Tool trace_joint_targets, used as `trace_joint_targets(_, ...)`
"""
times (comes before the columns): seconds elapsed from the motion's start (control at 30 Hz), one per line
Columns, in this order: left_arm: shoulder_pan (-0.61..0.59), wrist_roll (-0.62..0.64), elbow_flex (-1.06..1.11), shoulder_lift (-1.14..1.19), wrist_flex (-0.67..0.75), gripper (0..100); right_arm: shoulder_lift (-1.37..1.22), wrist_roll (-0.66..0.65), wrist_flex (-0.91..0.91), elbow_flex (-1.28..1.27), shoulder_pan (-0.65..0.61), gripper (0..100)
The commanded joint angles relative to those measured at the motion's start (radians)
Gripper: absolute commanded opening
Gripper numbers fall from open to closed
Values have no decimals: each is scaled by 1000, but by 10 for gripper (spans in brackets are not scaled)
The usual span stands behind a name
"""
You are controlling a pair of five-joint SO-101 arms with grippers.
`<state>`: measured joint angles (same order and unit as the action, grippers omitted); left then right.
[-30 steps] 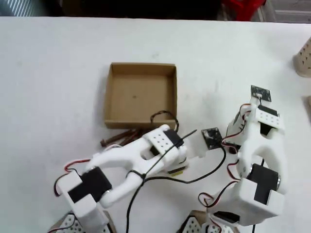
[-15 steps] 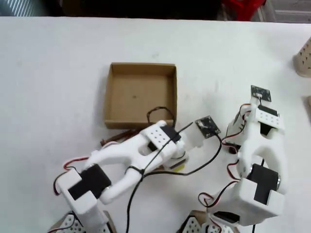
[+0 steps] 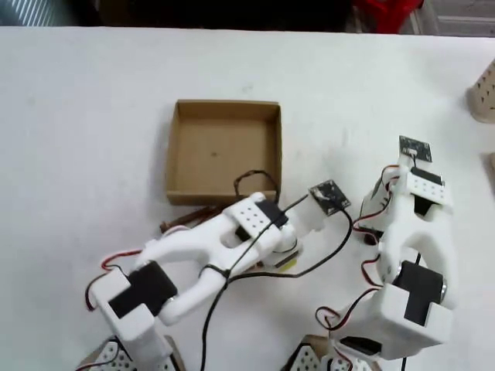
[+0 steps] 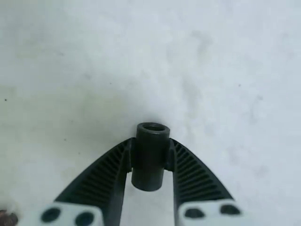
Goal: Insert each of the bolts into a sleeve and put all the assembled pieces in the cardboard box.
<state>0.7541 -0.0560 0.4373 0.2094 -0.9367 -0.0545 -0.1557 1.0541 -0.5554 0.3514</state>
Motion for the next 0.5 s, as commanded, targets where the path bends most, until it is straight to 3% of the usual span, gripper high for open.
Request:
trace_joint_targets(0.0,-31,54,-51,-1,66,158,7,-14,8,46,-15,17)
trace_joint_targets(0.2,-81,206,-135,61,57,158,7,-9,7,46,-15,17)
trace_joint_targets(0.47,-107,239,-529,354,-269,157,5,-6,5,44,-15,17)
